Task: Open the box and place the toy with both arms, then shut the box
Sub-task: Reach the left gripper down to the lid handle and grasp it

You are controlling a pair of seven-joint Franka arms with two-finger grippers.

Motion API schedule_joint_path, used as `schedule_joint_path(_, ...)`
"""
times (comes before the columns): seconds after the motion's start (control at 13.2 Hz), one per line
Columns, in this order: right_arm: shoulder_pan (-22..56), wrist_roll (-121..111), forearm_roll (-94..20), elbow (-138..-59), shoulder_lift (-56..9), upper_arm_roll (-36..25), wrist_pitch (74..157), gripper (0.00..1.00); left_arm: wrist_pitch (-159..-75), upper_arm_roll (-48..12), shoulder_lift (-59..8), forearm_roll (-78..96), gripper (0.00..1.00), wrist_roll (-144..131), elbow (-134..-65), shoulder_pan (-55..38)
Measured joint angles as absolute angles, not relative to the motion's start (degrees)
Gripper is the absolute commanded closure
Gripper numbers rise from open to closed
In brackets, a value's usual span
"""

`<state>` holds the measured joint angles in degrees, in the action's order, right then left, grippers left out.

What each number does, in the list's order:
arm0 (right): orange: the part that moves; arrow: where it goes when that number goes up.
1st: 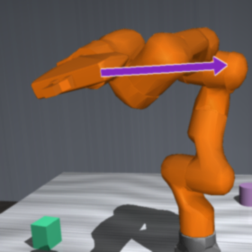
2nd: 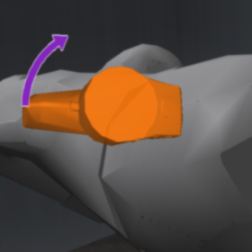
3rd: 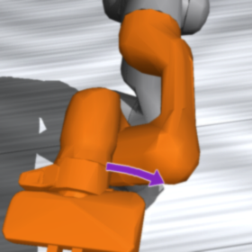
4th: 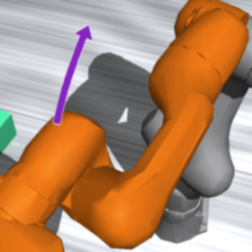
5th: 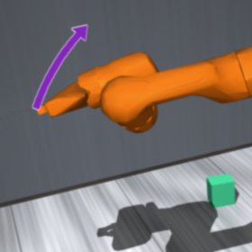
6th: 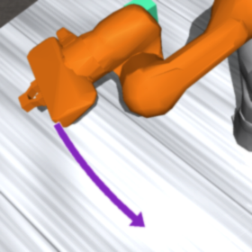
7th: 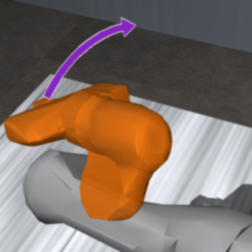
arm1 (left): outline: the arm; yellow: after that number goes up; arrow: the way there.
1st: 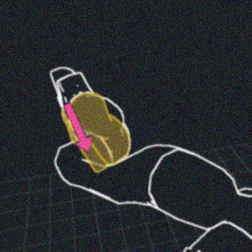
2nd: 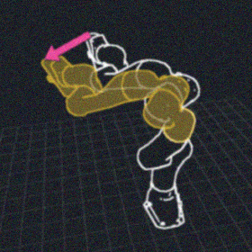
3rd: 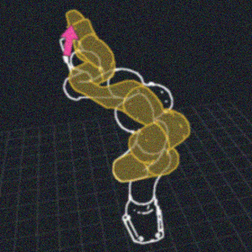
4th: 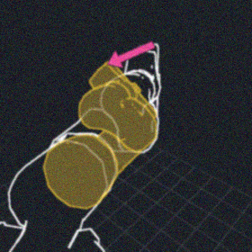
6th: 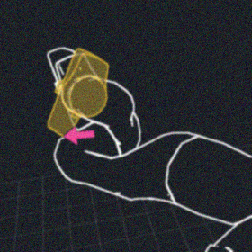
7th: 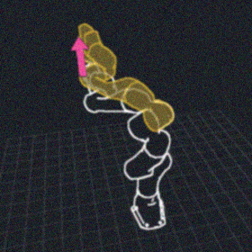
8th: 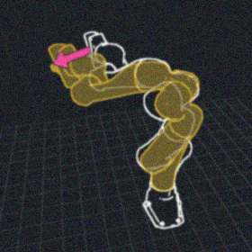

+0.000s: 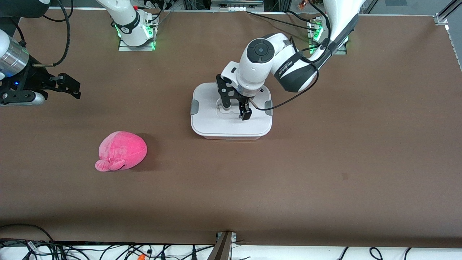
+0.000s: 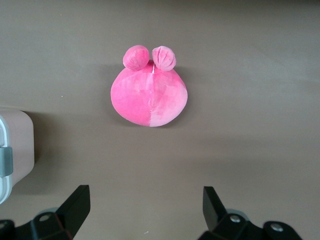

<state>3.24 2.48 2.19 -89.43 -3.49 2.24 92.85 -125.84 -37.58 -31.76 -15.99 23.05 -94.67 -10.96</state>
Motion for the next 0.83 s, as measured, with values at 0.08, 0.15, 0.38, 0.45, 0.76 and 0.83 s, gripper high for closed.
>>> schedule_joint_path(0.08, 3.24, 2.48, 1.8, -89.42, -3.49, 2.18, 92.85, 0.0, -126.8, -37.59, -32.81, -17.16, 0.69, 23.06, -94.79, -11.22)
schedule_joint_path(0.15, 3.24, 2.48, 1.65, -89.43, -3.49, 2.09, 92.85, 0.0, -127.51, -37.61, -33.75, -17.87, 0.83, 23.06, -94.82, -11.67)
schedule_joint_path(0.38, 3.24, 2.48, 1.59, -89.43, -3.49, 1.98, 92.85, 0.0, -128.04, -37.78, -34.21, -18.07, 1.0, 23.06, -94.75, -12.41)
schedule_joint_path(0.45, 3.24, 2.48, 1.59, -89.43, -3.51, 1.94, 92.87, 0.0, -128.04, -37.97, -34.2, -18.07, 1.0, 23.07, -94.74, -12.49)
schedule_joint_path(0.76, 3.23, 2.47, 1.59, -89.42, -5.26, 1.92, 94.54, 0.0, -127.91, -38.13, -34.16, -18.3, 1.0, 23.44, -94.74, -13.01)
schedule_joint_path(0.83, 3.22, 2.47, 1.59, -89.41, -5.46, 1.89, 94.62, 0.0, -127.91, -38.12, -34.15, -18.3, 1.0, 23.48, -94.74, -13.01)
